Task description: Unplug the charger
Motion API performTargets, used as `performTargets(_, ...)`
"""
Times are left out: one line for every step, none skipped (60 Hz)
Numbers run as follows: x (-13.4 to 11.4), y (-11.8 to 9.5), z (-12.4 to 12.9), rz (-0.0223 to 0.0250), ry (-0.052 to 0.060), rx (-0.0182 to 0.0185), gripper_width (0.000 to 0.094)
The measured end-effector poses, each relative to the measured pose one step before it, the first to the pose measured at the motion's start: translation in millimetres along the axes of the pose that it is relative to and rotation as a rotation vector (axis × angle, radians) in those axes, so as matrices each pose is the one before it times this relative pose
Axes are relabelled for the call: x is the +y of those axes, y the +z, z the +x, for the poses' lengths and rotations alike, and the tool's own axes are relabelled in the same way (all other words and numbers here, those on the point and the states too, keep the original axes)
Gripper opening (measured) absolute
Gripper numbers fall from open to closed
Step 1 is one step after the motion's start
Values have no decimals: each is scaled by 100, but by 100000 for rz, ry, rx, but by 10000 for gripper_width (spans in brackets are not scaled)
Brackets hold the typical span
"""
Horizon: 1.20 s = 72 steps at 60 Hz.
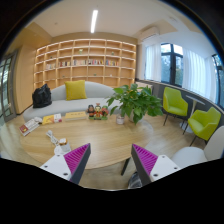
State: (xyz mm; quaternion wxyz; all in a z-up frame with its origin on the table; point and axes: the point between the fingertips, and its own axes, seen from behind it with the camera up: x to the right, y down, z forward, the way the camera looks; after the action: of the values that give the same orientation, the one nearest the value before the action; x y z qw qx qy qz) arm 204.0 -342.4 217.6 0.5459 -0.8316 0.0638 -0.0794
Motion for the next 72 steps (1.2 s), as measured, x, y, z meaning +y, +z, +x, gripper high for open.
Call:
performTargets(20,-14,2,-27,-178,-38,849)
performTargets(82,-25,-160,-60,-188,110,849)
performTargets(38,-2,-38,-129,-168,-24,849)
performTargets(46,33,-57,-118,-183,1,847)
performTargets(6,29,-54,-72,-179,-29,847)
performTargets(36,46,-47,-23,-108,5,848)
performTargets(54,80,-70,-5,-55,40,848)
performTargets(63,43,-51,-60,-3,55,848)
performTargets(53,61,-86,-96,-19,50,848)
performTargets(72,56,-84,-75,-71,-2,850)
performTargets(101,54,-55,-97,-152,-60,849)
performTargets(67,93,-11,-113,-127,-187,849)
performTargets(112,164,-78,-80,-128,22,848)
performTargets(64,28,-74,-190,-51,15,848)
performTargets(110,36,-23,-161,-91,-27,848)
performTargets(80,4,-45,-168,-71,-64,848)
performTargets(121,22,-74,-171,-117,-167,849)
performTargets(144,0,-92,-246,-137,-214,847)
performTargets(156,24,-140,-295,-166,-257,849)
performTargets(98,-272,73,-393,-158,-366,848)
performTargets(183,42,-194,-299,-213,-390,848)
performTargets(214,54,-199,-345,-227,-450,848)
performTargets(309,381,-484,-232,-200,-419,848)
performTargets(138,-235,-43,-464,-177,-600,846)
performTargets(361,423,-597,-272,-227,-560,845)
performTargets(304,-369,-69,-565,-235,-821,844)
performTargets(340,353,-537,-480,-308,-858,844)
performTargets(368,622,-539,-365,-351,-926,846)
performTargets(369,213,-532,-533,-366,-1042,845)
performTargets(390,-125,-531,-731,-359,-1060,847)
performTargets(437,570,-607,-381,-397,-1013,845)
performTargets(356,-168,-617,-560,-389,-1169,844)
performTargets(359,291,-724,-270,-411,-1344,844)
performTargets(349,286,-744,-278,-459,-1410,845)
performTargets(206,475,-834,-341,-463,-1373,843)
performTargets(344,554,-794,-105,-561,-1425,845)
performTargets(259,428,-758,-131,-507,-1447,844)
performTargets(196,464,-766,-30,-430,-1415,845)
performTargets(157,515,-798,73,-363,-1349,845)
performTargets(115,470,-805,-45,-298,-1347,847)
performTargets(129,667,-827,89,-245,-1154,845)
performTargets(97,651,-716,94,-65,-1103,844)
performTargets(39,685,-687,232,168,-1039,843)
performTargets(6,720,-641,306,291,-932,840)
performTargets(-40,538,-591,265,339,-1085,843)
performTargets(37,978,-601,345,236,-890,849)
performTargets(3,851,-559,242,220,-977,848)
performTargets(-52,667,-459,255,308,-837,849)
performTargets(-35,1003,-403,494,352,-460,850)
performTargets(-94,715,-232,400,394,-219,849)
performTargets(-75,848,-207,320,270,-22,847)
performTargets(-74,808,-178,243,162,30,848)
performTargets(-150,860,-34,334,111,-53,849)
performTargets(-94,833,-311,407,89,267,849)
performTargets(-101,795,-140,452,76,222,849)
performTargets(-91,804,-116,345,-20,202,847)
performTargets(-48,761,55,206,-111,181,846)
performTargets(-37,802,-252,153,-198,301,845)
performTargets(-11,694,53,122,-302,78,842)
performTargets(-37,691,-82,154,-354,64,837)
performTargets(-13,675,-106,123,-296,54,834)
performTargets(-62,573,11,113,-260,-129,826)
performTargets(-51,528,-130,311,-245,-61,810)
performTargets(-139,471,-173,598,-262,-222,791)
performTargets(-167,383,-122,746,-292,-146,763)
performTargets(-163,353,-63,762,-436,-3,727)
performTargets(-115,356,-27,568,-525,176,683)
performTargets(-87,301,32,491,-531,261,640)
performTargets(-60,284,110,484,-502,329,595)
performTargets(-107,217,7,543,-326,152,549)
performTargets(-89,169,-15,464,-293,65,491)
performTargets(-49,132,-93,383,-315,-283,426)
